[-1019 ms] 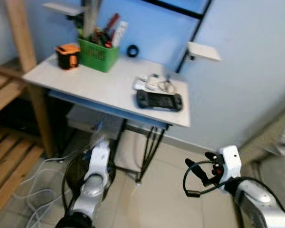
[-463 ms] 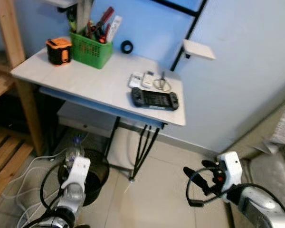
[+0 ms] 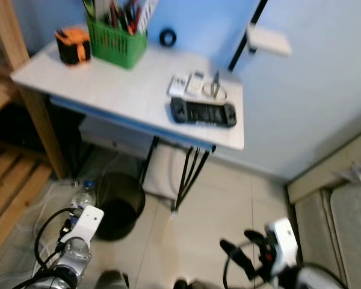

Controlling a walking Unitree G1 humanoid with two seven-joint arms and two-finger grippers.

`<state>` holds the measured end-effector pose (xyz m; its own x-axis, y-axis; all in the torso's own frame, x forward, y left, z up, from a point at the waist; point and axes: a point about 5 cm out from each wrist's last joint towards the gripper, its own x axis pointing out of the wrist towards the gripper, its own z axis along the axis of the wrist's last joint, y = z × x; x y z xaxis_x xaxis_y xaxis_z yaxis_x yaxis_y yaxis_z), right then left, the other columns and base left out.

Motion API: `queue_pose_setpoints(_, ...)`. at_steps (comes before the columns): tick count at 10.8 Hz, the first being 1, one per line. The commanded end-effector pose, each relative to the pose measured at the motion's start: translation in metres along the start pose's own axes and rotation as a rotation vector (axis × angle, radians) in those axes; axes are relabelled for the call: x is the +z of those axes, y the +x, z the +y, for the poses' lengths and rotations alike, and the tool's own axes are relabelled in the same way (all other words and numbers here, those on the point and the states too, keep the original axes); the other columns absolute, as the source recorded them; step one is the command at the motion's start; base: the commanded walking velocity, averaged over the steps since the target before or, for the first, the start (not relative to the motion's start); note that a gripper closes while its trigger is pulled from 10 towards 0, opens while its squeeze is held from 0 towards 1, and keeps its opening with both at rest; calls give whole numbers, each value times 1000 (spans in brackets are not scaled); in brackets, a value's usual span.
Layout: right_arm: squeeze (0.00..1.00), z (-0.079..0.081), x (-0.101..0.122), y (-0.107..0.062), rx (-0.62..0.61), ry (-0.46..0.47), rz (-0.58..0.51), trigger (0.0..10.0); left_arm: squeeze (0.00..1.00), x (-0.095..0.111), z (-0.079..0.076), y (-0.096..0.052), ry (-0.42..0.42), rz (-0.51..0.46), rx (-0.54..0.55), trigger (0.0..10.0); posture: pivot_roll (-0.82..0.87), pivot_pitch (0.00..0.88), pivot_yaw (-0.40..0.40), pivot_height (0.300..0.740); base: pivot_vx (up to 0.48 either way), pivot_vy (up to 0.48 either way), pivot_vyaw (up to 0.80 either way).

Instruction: Clean up the room

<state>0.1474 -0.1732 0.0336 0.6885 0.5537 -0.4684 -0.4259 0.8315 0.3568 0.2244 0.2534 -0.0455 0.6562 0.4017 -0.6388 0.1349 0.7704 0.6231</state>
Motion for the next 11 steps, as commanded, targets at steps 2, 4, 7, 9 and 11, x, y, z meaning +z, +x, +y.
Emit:
queue_pose_setpoints(2, 243, 7, -11, -17, -5, 2, 58, 10000, 0, 6, -8, -1, 81, -49, -39, 10000, -71, 265, -226, 740, 0, 0, 0)
queue_pose_setpoints(4, 247, 9, -14, -25, -33, 1, 59, 10000, 0, 15, -1, 0, 130, -112, -23, 10000, -90, 268, -228, 740, 0, 0, 0)
queue_pose_setpoints(7, 243, 7, -43, -15, -42, 25, 90, 10000, 0, 18, 16, 4, 180, -141, 21, 10000, -87, 275, -221, 740, 0, 0, 0)
queue_pose_setpoints(9, 243, 7, -57, -12, -36, 38, 116, 10000, 0, 20, 26, 6, 209, -155, 22, 10000, -93, 294, -220, 740, 0, 0, 0)
queue_pose_setpoints(11, 247, 6, -69, -11, -38, 42, 126, 10000, 0, 20, 32, 7, 154, -134, 13, 10000, -103, 305, -216, 740, 353, 326, 0)
